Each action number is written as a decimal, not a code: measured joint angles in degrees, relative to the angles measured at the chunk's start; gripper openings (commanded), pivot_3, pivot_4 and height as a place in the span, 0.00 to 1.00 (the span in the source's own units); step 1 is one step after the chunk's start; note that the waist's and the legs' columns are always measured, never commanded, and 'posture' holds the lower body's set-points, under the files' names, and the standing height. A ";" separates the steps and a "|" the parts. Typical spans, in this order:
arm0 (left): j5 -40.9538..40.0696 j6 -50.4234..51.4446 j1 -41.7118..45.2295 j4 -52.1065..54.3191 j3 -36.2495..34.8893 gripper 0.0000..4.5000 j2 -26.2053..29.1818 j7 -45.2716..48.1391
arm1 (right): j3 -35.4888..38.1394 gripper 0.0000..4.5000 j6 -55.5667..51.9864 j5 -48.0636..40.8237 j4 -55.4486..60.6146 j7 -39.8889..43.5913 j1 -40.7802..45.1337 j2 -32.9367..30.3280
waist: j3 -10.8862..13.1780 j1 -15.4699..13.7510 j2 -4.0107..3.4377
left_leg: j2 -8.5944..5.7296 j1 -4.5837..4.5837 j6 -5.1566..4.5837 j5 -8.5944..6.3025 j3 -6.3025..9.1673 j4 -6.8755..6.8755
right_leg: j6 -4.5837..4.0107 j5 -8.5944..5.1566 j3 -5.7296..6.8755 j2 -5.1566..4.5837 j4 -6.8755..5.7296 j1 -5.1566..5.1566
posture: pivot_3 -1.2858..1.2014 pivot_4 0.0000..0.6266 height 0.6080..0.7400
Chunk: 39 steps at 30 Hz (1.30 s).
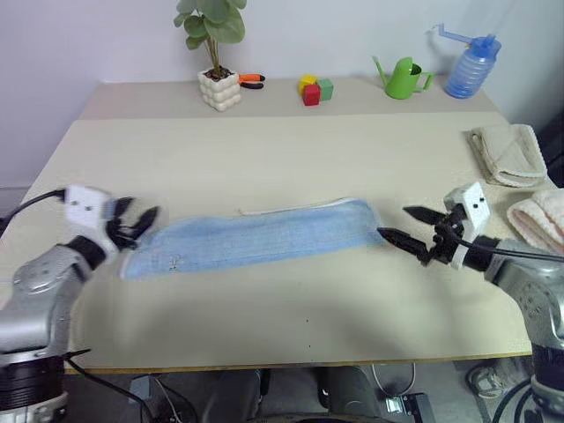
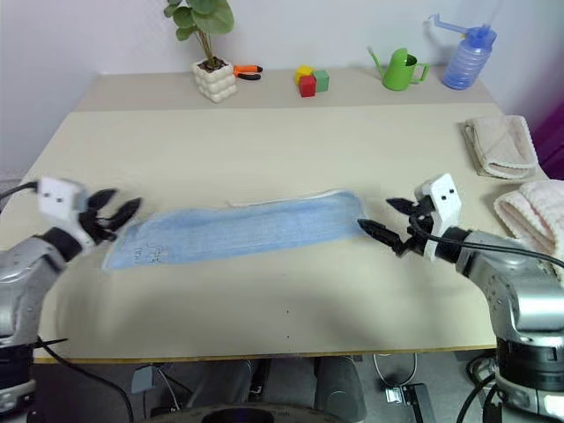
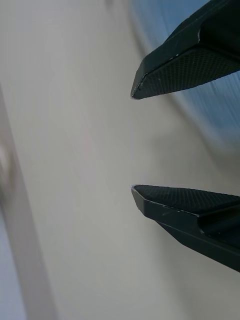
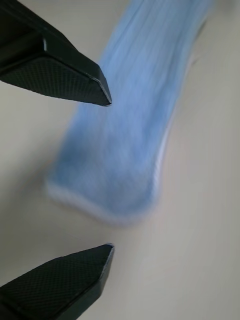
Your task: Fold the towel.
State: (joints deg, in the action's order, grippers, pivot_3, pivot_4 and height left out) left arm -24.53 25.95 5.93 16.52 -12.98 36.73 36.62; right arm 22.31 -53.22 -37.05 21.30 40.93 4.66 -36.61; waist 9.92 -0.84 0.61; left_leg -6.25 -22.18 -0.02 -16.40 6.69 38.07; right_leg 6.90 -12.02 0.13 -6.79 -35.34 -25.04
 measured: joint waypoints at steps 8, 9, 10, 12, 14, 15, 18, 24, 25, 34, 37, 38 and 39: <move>0.50 0.82 0.31 8.83 16.02 0.61 -0.19 7.37 | 1.22 1.00 -13.97 -9.19 5.57 -15.27 -2.66 11.16 | -0.06 0.95 -0.21 | 0.12 0.08 0.00 0.00 -0.13 -0.08 | -0.06 0.02 -0.14 0.09 -0.10 -0.12 | 0.52 0.24 0.94; 0.71 0.76 0.41 8.83 16.68 0.61 -0.85 7.34 | 1.36 1.00 -15.08 -9.73 5.29 -17.97 -0.89 13.24 | -0.07 0.86 -0.22 | 0.10 0.08 0.00 0.00 -0.13 -0.07 | -0.05 0.02 -0.13 0.13 -0.10 -0.10 | 0.52 0.24 0.94; 0.87 0.70 0.50 8.82 17.16 0.61 -1.45 7.30 | 1.61 1.00 -15.80 -10.31 4.61 -20.39 0.84 15.21 | -0.07 0.69 -0.22 | 0.09 0.08 0.00 0.00 -0.13 -0.06 | -0.05 0.03 -0.13 0.13 -0.09 -0.10 | 0.52 0.24 0.94; 1.33 0.58 0.73 8.84 18.40 0.61 -2.20 7.15 | 2.92 1.00 -17.26 -10.61 1.96 -25.79 4.48 19.05 | -0.08 0.23 -0.22 | 0.06 0.08 0.00 0.00 -0.13 -0.06 | -0.05 0.03 -0.12 0.12 -0.08 -0.09 | 0.52 0.24 0.94; 1.52 0.54 0.69 8.84 18.60 0.61 -2.66 6.95 | 4.69 1.00 -18.01 -10.88 -0.83 -29.69 6.95 21.80 | -0.08 -0.01 -0.22 | 0.02 0.06 0.00 0.00 -0.12 -0.05 | -0.05 0.03 -0.11 0.10 -0.09 -0.09 | 0.52 0.24 0.94; 1.59 0.46 0.69 8.83 18.62 0.61 -2.87 6.80 | 5.88 1.00 -18.53 -11.46 -2.11 -31.65 8.55 23.29 | -0.09 0.06 -0.22 | 0.02 0.07 0.00 0.00 -0.12 -0.05 | -0.05 0.03 -0.11 0.11 -0.07 -0.08 | 0.52 0.24 0.94; 1.95 -0.32 0.48 8.83 18.78 0.61 -3.24 6.63 | 8.46 0.88 -18.95 -12.54 -6.02 -35.88 12.55 25.94 | -0.13 0.20 -0.24 | 0.04 0.14 0.00 0.00 -0.12 -0.05 | -0.05 0.04 -0.11 0.13 -0.09 -0.03 | 0.52 0.24 0.94; 3.21 -1.09 -0.95 8.81 18.87 0.61 -3.54 5.83 | 10.06 0.28 -17.02 -11.46 -12.81 -42.33 17.25 27.58 | -0.15 0.30 -0.28 | 0.06 0.32 -0.02 0.00 -0.13 -0.07 | -0.06 0.03 -0.11 0.17 -0.09 0.13 | 0.52 0.24 0.94; 3.37 -1.28 -1.03 8.82 18.87 0.61 -3.59 5.60 | 10.00 0.17 -16.77 -11.25 -13.13 -42.95 17.39 27.58 | -0.15 0.25 -0.29 | 0.06 0.32 -0.02 0.00 -0.13 -0.08 | -0.06 0.03 -0.11 0.16 -0.09 0.13 | 0.52 0.24 0.94; 4.12 -1.54 -1.84 9.09 19.07 0.61 -4.31 4.62 | 12.12 0.29 -17.38 -17.47 -8.84 -40.81 13.07 24.65 | -0.10 0.08 -0.37 | 0.05 0.31 -0.08 -0.04 -0.12 -0.09 | -0.04 0.02 -0.10 0.16 -0.03 0.17 | 0.52 0.24 0.94; 4.14 -1.57 -1.71 8.96 19.08 0.61 -4.31 4.85 | 15.30 0.64 -19.49 -24.05 -4.66 -38.13 7.35 20.81 | -0.10 0.15 -0.39 | 0.06 0.34 -0.15 -0.08 -0.11 -0.09 | -0.03 0.01 -0.09 0.16 0.06 0.26 | 0.52 0.24 0.94; 4.14 -1.58 -1.70 8.87 19.06 0.61 -4.29 4.96 | 16.01 0.74 -19.97 -25.26 -4.03 -37.90 5.75 20.03 | -0.10 0.17 -0.39 | 0.06 0.39 -0.16 -0.08 -0.12 -0.09 | -0.02 0.01 -0.09 0.16 0.06 0.29 | 0.52 0.24 0.94; 4.16 -1.64 -1.62 8.73 19.10 0.61 -4.30 5.12 | 16.34 0.85 -20.13 -26.15 -3.46 -37.97 4.31 19.54 | -0.10 0.30 -0.40 | 0.08 0.42 -0.16 -0.08 -0.13 -0.10 | -0.02 0.01 -0.09 0.17 0.06 0.30 | 0.52 0.24 0.94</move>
State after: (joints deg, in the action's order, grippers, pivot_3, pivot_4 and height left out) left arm -20.38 24.32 4.31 25.25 6.12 32.43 41.74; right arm 38.65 -73.35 -63.19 17.84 2.96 8.98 -17.07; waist 9.82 -0.54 0.20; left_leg -6.16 -21.76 -0.18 -16.48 6.56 37.97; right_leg 6.88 -12.01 0.04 -6.62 -35.28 -24.74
